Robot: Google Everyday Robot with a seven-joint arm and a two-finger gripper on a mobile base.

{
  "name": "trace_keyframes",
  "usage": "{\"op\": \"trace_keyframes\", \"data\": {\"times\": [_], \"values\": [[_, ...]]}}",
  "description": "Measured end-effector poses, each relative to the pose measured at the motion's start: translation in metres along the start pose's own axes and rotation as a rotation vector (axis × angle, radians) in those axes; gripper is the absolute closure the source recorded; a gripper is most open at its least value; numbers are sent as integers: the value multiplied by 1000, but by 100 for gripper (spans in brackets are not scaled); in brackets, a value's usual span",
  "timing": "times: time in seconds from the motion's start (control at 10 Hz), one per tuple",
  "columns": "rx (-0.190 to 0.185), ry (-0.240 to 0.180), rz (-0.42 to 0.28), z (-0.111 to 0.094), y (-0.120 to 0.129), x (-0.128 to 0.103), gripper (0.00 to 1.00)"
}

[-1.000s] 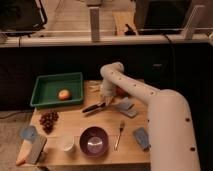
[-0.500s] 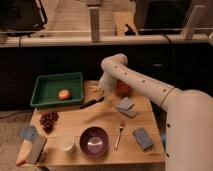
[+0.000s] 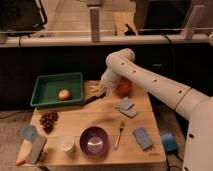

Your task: Place brush in table surface

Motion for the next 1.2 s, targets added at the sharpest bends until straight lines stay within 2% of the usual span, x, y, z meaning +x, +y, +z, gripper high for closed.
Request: {"op": "trace_keyframes", "data": {"times": [0.2, 0.4, 0.7, 0.9, 1.2], "values": [[-4, 0, -10, 4, -1, -2, 100], [-25, 0, -19, 14, -1, -3, 100], [-113, -6, -20, 60, 7, -5, 100], [-196, -18, -14, 97, 22, -2, 100], [-299, -52, -9, 136, 41, 2, 100]]}}
